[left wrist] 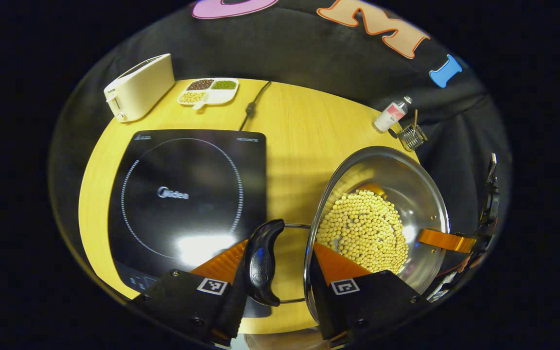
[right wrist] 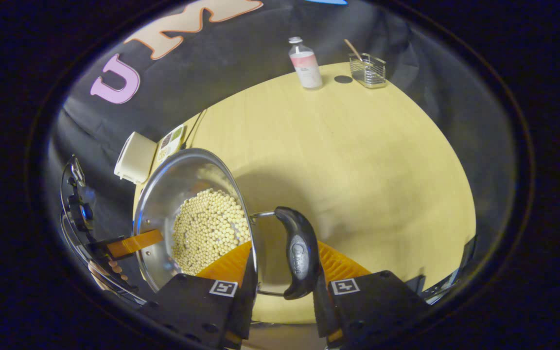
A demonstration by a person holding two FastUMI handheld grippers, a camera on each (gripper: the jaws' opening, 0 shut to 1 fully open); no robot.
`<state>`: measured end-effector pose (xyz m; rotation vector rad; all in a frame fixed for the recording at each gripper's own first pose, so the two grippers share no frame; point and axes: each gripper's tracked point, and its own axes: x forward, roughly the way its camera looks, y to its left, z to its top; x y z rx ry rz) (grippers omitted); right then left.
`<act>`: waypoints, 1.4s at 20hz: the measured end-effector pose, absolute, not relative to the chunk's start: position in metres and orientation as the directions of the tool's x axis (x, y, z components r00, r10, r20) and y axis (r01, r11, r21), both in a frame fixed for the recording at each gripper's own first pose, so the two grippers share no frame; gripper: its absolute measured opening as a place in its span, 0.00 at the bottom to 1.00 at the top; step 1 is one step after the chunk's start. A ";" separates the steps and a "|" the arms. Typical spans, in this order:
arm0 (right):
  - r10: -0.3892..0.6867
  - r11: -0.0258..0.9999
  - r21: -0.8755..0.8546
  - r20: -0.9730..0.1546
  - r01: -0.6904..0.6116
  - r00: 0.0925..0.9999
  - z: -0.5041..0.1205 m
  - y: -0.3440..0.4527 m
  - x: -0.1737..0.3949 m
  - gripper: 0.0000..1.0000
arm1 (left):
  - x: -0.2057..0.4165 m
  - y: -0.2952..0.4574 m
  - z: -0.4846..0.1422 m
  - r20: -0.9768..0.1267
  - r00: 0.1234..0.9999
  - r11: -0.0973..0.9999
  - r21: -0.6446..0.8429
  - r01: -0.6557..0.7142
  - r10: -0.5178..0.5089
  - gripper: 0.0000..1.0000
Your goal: First push the handle of the pot to place it horizontally, then grasp the pot with both hands and set it on the induction cooktop.
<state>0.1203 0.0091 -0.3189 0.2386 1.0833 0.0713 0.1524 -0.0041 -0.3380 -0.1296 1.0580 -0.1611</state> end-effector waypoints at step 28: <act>0.200 0.976 0.215 -0.865 -0.020 0.461 -0.371 0.254 0.163 0.48 | 0.203 0.247 -0.337 -0.824 0.567 0.997 -0.054 -0.058 -0.011 0.62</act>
